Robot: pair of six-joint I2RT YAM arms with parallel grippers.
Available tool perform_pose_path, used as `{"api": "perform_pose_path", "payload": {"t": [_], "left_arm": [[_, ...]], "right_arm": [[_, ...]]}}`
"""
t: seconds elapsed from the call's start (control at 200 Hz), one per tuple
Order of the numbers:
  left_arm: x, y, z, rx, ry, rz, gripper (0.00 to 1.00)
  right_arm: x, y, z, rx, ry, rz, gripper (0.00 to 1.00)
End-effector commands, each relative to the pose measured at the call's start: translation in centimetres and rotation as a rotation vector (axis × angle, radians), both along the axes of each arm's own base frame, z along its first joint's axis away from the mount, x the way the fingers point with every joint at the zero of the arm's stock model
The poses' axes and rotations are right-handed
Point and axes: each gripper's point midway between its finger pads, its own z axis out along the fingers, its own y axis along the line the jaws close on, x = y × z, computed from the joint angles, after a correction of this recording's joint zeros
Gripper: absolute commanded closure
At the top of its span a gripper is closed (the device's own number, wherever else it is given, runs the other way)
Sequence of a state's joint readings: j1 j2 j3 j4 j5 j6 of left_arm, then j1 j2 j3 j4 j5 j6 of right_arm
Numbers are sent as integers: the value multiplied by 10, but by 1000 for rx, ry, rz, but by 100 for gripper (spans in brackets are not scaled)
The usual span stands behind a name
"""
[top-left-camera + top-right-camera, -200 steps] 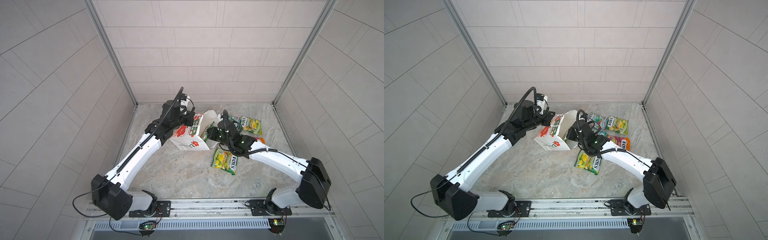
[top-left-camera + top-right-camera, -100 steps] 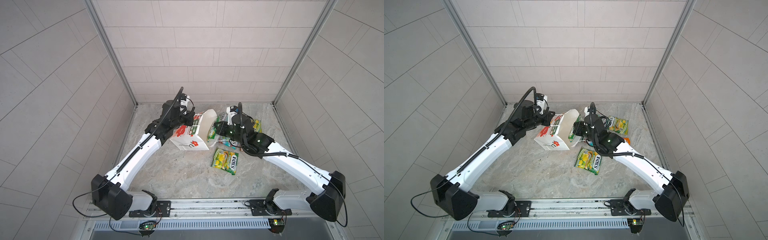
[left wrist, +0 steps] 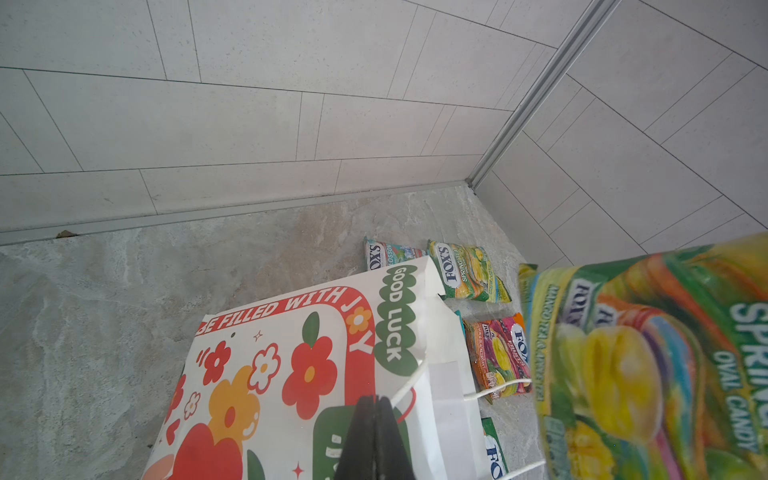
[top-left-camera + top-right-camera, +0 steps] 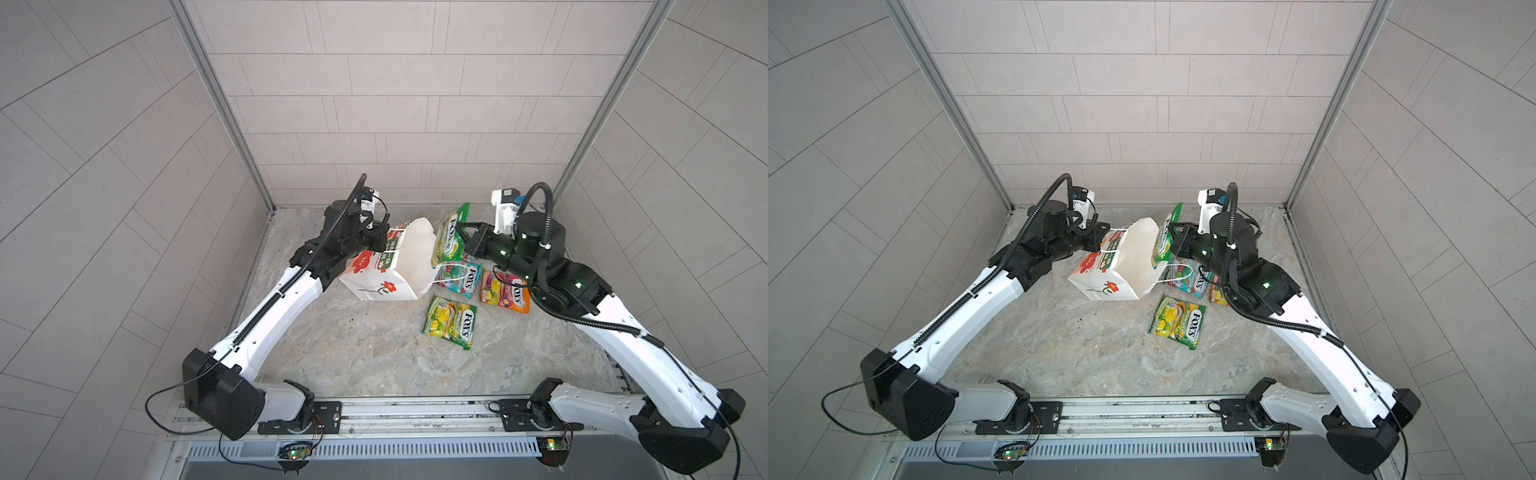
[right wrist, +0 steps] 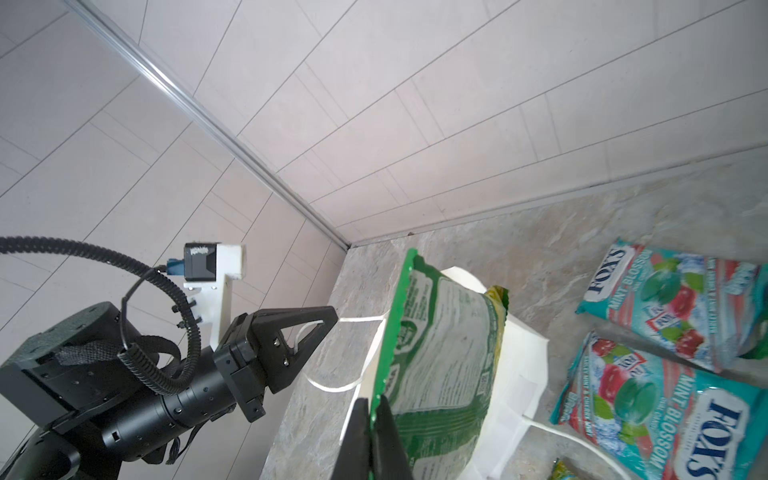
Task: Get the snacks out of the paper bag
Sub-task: 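Lift the green Spring Tea packet up out of the bag with the right gripper, then lower the Spring Tea packet beside the other Spring Tea packet and release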
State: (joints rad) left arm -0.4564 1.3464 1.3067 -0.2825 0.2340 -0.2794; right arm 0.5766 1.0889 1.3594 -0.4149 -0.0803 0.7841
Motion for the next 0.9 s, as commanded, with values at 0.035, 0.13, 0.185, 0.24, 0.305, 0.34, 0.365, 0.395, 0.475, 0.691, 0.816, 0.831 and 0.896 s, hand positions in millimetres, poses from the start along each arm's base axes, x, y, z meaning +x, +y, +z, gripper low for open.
{"api": "perform_pose_path", "payload": {"t": [0.035,0.13,0.185,0.24,0.305,0.34,0.365,0.395,0.475,0.691,0.816,0.831,0.896], "left_arm": [[-2,4,9,0,-29,4,100],[-2,4,9,-2,-29,3,100],[-2,4,9,-1,-29,4,100],[-2,4,8,-1,-28,3,100],[-2,4,9,-2,-29,2,100],[-2,4,9,-3,-29,3,100],[-2,4,9,-4,-28,2,100],[-2,4,9,-4,-29,2,100],[-2,4,10,-3,-30,2,100],[-3,4,10,-2,-32,3,100],[-3,5,10,-2,-33,4,100],[-3,4,10,-2,-33,3,100],[-2,4,8,0,-29,4,100]], "right_arm": [[-13,-44,9,-41,-11,-92,100],[-19,-73,4,-72,9,-162,100],[-23,-91,-1,-92,28,-205,100],[-27,-105,-8,-120,51,-239,100],[-32,-122,-18,-156,87,-282,100],[-35,-129,-24,-174,106,-300,100],[-36,-134,-29,-187,123,-312,100],[-38,-138,-34,-201,139,-322,100],[-43,-148,-49,-239,182,-343,100],[-54,-164,-92,-343,303,-361,100],[-62,-173,-117,-400,366,-369,100],[-63,-173,-120,-404,374,-369,100],[-67,-176,-131,-410,404,-371,100]]}}
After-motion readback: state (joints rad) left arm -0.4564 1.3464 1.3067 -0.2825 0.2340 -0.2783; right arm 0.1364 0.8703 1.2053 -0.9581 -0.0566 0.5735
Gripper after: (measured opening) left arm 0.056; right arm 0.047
